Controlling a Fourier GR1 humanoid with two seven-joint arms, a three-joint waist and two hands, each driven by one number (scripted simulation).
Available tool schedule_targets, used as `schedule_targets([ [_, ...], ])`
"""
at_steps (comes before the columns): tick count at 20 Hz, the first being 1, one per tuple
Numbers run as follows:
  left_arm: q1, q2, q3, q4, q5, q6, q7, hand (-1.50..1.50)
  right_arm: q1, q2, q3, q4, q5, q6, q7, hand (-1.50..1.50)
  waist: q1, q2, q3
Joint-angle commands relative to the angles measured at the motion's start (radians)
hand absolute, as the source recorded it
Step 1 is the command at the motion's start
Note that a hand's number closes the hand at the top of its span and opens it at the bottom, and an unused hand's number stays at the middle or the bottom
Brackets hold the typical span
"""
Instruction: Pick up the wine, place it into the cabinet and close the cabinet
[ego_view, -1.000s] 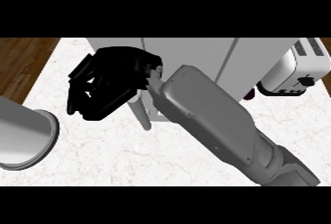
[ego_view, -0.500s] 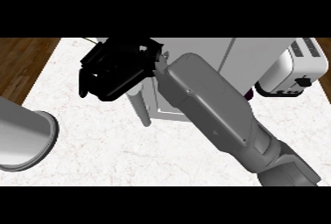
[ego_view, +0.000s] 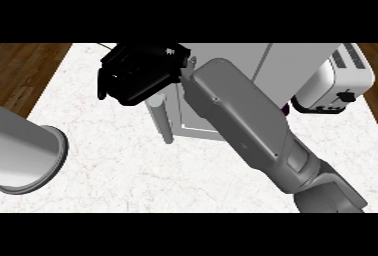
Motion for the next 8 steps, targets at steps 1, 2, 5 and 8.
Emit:
schedule_targets([
  [1, -0.014, -0.007, 0.052, 0.023, 0.006, -0.013, -0.039, -1.50, 0.002, -0.168, -0.104, 0.092, 0.060, -0.089, -0.103, 1.50, -0.019, 0.036, 0.018],
  [2, -0.022, -0.021, 0.043, 0.028, -0.011, -0.005, -0.040, -1.50, 0.011, -0.154, -0.103, 0.084, 0.069, -0.096, -0.133, 1.50, -0.024, 0.038, 0.017],
  [5, -0.025, -0.012, 0.049, 0.002, -0.007, -0.001, -0.018, -1.50, 0.003, -0.153, -0.106, 0.075, 0.081, -0.124, -0.139, 1.50, -0.033, 0.033, 0.018],
  [8, -0.041, -0.017, 0.058, -0.012, -0.019, 0.029, -0.012, -1.50, 0.001, -0.146, -0.108, 0.080, 0.081, -0.120, -0.148, 1.50, -0.040, 0.039, 0.018],
])
